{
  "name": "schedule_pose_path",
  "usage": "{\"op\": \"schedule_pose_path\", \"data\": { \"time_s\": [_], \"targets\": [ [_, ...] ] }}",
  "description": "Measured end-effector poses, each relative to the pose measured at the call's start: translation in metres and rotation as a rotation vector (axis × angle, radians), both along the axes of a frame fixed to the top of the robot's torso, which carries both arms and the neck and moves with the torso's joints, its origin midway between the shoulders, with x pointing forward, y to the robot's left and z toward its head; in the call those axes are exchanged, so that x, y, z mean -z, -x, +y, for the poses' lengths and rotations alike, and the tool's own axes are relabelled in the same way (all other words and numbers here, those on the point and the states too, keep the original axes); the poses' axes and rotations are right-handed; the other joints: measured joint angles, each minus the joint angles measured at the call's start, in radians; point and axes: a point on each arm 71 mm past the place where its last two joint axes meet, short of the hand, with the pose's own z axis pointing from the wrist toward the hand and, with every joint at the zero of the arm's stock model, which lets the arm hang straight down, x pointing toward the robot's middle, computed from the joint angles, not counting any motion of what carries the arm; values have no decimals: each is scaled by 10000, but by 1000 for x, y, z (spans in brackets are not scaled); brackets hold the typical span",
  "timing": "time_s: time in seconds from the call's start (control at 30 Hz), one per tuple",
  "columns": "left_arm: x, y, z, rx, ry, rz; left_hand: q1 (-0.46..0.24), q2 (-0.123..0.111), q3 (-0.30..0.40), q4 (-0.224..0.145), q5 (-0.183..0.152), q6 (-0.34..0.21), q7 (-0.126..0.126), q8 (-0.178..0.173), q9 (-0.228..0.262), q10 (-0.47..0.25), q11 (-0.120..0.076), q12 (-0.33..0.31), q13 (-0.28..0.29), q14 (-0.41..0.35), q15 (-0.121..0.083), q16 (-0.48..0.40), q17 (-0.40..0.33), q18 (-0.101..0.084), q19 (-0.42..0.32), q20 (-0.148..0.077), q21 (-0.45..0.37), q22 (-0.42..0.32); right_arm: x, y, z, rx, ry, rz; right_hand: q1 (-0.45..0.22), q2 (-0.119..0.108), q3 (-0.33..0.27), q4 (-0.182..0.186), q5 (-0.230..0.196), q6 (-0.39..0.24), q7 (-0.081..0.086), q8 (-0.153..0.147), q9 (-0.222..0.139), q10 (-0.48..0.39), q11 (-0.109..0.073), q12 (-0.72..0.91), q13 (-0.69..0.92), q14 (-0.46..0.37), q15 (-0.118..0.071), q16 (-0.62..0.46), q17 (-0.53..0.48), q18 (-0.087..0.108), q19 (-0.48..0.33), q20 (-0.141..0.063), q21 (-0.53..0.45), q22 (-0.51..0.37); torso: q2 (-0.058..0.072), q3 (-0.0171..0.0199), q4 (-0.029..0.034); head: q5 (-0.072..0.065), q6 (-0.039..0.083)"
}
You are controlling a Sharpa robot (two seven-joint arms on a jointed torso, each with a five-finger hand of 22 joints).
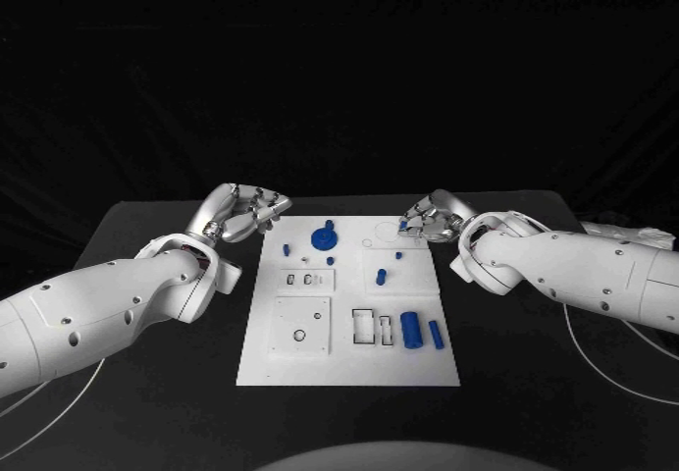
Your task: Assemble the parts on the task board
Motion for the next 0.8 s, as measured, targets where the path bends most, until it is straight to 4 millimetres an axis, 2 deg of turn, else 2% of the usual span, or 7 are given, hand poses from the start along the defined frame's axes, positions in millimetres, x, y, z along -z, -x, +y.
{"op": "schedule_pose_path", "data": {
  "time_s": [0.23,0.47,0.8],
  "targets": [
    [0,-1,-1,0,-4,-4,0,0,0,0,0,0,0,0,-1,0,0,0,0,0,0,0,0,0,0,0,0,0,-17,10,34,-665,-708,40,54,4,-27,-26,106,0,0,0,0,0,72,0,-1,-14,31,0,8,0,20,52,0,0,-4,-7,9,165,-13],
    [0,-1,-1,6,-5,-5,39,39,0,0,41,0,0,0,-1,0,0,0,-24,0,0,0,-16,0,35,-35,-65,0,-20,25,69,-1447,-965,497,171,-11,-54,-52,137,0,0,0,0,-15,86,0,1,7,79,0,8,0,20,52,0,-1,-3,-10,15,258,-34],
    [1,-1,-1,1,-10,-7,53,52,0,0,41,0,0,0,-3,0,0,0,-26,0,0,0,-16,1,36,-36,-65,-8,-18,38,104,-2102,-841,947,171,-12,-55,-53,137,1,0,0,0,-14,86,0,2,8,79,0,6,0,-16,87,0,-2,-2,-16,15,322,-96]
  ]
}}
